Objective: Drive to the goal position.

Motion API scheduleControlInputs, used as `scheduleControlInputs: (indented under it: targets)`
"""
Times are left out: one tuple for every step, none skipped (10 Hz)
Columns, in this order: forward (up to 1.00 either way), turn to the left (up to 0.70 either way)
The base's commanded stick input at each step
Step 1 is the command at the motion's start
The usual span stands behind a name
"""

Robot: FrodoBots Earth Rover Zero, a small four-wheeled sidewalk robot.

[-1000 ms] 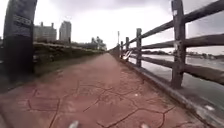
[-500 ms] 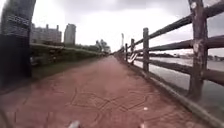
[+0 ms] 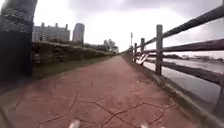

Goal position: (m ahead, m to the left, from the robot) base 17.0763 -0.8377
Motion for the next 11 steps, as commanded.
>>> scheduleControlInputs:
  targets:
    - [0.70, 0.00]
    - [0.70, 0.00]
    - [0.70, 0.00]
    - [0.70, 0.00]
    - [0.70, 0.00]
    - [0.70, 0.00]
    - [0.70, 0.00]
    - [0.70, 0.00]
    - [0.70, 0.00]
    - [0.70, -0.18]
    - [0.70, -0.27]
